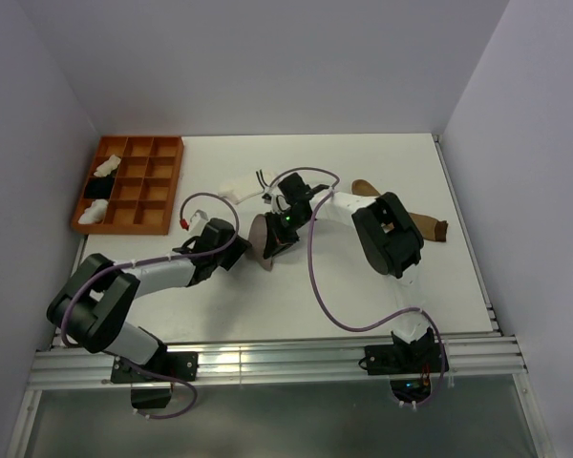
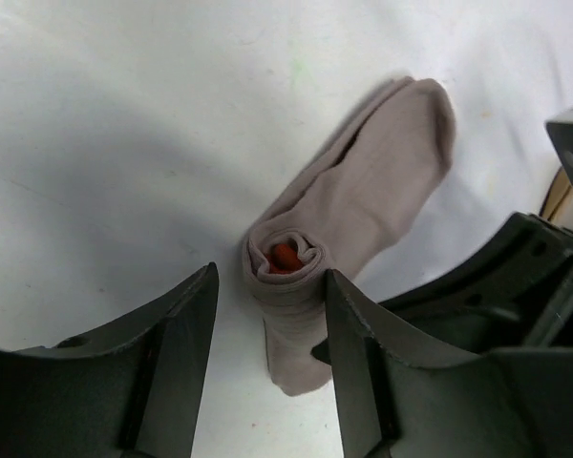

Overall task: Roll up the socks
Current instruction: Roll the sock at the center of the board.

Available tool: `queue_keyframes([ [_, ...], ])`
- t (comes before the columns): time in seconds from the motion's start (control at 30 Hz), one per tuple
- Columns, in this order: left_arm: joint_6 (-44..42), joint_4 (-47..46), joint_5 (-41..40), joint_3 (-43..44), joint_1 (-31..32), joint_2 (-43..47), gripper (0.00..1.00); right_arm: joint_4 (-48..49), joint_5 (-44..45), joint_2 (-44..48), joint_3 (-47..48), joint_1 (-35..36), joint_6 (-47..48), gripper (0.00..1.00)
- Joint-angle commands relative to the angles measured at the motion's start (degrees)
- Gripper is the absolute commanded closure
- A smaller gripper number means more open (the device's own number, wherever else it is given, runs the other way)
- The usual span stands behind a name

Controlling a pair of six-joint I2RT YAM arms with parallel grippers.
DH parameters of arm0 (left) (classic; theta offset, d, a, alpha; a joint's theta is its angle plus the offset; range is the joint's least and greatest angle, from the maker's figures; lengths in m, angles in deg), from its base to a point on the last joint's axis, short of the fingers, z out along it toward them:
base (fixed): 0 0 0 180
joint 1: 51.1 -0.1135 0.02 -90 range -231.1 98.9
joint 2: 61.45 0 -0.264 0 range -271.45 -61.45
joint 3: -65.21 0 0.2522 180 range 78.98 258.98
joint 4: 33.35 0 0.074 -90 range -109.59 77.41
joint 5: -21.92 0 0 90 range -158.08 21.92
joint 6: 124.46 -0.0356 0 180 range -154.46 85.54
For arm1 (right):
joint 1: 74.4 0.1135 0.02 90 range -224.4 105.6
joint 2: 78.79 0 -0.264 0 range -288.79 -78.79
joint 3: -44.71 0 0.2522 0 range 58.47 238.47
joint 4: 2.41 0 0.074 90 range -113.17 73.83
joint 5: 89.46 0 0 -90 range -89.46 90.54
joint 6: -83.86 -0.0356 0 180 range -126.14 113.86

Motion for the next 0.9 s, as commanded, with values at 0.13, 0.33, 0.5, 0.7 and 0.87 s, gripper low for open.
queue_keyframes([
  [0.13,5.86,0.70,-2.85,-0.51,0.21,-2.63,0.57,1.66,11.29,-1.38,-2.08,1.55,1.66,1.00],
  [0.33,6.47,4.21,-2.06,-0.77,0.30,-3.86,0.67,4.47,10.59,0.63,-4.62,1.73,0.17,1.00],
  [0.5,5.59,5.80,-1.89,-0.25,0.30,-6.14,0.61,6.50,9.80,1.61,-5.59,1.90,-1.24,1.00],
  [0.7,3.23,6.76,-2.50,2.21,0.30,-8.25,0.59,7.20,9.10,1.61,-6.38,3.13,-1.85,1.00],
  [0.87,0.24,9.21,-2.50,4.67,0.30,-10.89,0.72,9.92,10.58,3.61,-9.88,3.75,-3.52,0.97],
])
